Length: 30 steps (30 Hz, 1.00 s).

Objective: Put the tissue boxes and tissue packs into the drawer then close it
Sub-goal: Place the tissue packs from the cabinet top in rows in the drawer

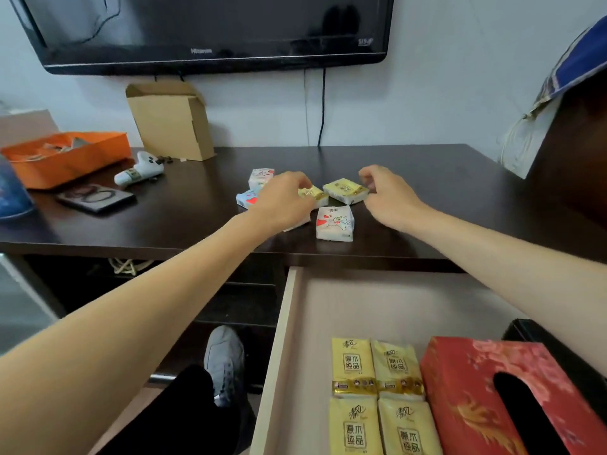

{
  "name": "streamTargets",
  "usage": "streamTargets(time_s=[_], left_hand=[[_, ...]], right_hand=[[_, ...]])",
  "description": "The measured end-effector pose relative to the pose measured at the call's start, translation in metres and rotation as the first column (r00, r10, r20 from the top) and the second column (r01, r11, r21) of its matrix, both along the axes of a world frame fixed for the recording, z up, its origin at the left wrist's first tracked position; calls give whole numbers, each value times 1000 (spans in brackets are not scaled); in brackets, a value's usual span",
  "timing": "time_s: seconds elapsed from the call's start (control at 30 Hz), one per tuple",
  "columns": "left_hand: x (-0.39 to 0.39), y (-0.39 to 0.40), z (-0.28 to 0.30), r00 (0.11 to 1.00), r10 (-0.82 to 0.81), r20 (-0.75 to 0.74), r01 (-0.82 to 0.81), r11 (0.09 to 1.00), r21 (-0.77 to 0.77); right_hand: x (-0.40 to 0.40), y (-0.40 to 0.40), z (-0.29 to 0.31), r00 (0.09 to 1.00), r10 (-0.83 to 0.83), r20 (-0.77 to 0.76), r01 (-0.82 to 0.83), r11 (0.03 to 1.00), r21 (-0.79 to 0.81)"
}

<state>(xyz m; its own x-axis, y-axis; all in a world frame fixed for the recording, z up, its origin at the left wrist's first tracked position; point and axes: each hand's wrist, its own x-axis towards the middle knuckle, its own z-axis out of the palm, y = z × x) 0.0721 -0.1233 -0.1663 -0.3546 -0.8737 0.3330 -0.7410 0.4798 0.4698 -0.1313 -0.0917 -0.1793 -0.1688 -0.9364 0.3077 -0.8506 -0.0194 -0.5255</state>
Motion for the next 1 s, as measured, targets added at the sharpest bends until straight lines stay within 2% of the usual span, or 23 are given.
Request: streamTargets(time_s=[0.07, 0.17, 0.27, 0.5, 0.67, 0.87, 1.0], left_hand=[[-11, -22, -1, 997, 21, 70, -25, 998, 53], [-25, -43, -1, 977, -9, 214, -16, 993, 116], [-38, -52, 4, 974, -66, 214, 30, 985, 168], [-77, -48, 9, 976, -196, 97, 165, 951, 261], [-105, -28, 13, 931, -356, 76, 316, 893, 320], [-101, 5, 11, 906, -414, 85, 370, 873, 317], [-82, 28, 6, 908, -414, 61, 385, 883, 268]], right_hand=[[-4, -16, -4, 997, 36, -69, -33, 998, 46], [-14, -25, -9, 956, 146, -253, -114, 984, 137], [-32, -15, -7, 912, 130, -388, -92, 989, 114], [-83, 41, -2, 940, 79, -333, -47, 994, 101], [-104, 70, 3, 942, 24, -335, 37, 984, 174], [-110, 87, 13, 963, 117, -241, -52, 964, 262], [-104, 96, 11, 925, 127, -357, -52, 975, 214]])
